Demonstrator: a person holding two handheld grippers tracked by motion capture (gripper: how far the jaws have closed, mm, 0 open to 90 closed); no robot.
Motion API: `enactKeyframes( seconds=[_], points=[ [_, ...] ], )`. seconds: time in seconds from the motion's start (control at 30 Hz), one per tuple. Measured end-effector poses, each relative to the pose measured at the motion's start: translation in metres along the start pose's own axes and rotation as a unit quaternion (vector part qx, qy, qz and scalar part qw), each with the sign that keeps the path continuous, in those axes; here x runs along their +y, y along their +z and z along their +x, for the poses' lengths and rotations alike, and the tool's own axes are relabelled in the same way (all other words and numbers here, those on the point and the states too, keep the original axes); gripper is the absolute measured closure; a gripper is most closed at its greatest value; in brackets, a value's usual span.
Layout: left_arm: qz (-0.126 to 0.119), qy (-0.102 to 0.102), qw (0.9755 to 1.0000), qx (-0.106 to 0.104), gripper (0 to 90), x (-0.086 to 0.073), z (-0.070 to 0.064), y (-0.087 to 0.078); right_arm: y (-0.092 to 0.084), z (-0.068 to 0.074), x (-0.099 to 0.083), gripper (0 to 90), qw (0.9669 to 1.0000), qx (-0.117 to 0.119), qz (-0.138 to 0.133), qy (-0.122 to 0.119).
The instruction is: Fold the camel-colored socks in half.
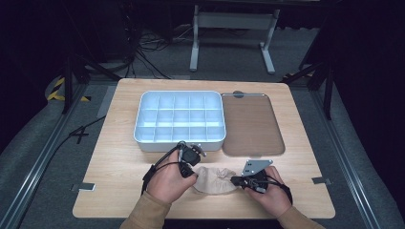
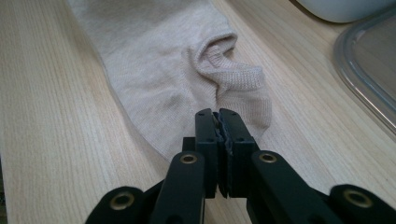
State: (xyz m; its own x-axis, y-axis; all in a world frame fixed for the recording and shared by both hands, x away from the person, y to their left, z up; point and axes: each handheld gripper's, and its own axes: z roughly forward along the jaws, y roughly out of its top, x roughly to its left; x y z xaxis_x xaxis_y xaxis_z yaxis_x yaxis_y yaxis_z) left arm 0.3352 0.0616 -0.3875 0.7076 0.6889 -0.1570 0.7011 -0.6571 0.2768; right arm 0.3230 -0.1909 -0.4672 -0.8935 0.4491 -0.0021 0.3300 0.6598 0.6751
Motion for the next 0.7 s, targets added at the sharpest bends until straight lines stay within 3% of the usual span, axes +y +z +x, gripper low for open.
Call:
enactKeyframes(
  seconds=[0.23,0.57,0.7],
  points=[
    [-0.034,0.018,0.9992,-0.013,85.7,0.007,-0.006,-0.005,0.005,0.002,0.002,88.8,0.9997,0.009,-0.01,-0.019],
    [-0.041,0.041,0.998,-0.025,85.6,0.02,-0.015,-0.001,0.006,0.004,-0.002,89.0,0.9991,0.014,-0.03,-0.026],
    [-0.041,0.054,0.9972,-0.032,85.6,0.026,-0.022,0.003,0.008,0.008,-0.004,89.0,0.9984,0.033,-0.042,-0.021]
  ],
)
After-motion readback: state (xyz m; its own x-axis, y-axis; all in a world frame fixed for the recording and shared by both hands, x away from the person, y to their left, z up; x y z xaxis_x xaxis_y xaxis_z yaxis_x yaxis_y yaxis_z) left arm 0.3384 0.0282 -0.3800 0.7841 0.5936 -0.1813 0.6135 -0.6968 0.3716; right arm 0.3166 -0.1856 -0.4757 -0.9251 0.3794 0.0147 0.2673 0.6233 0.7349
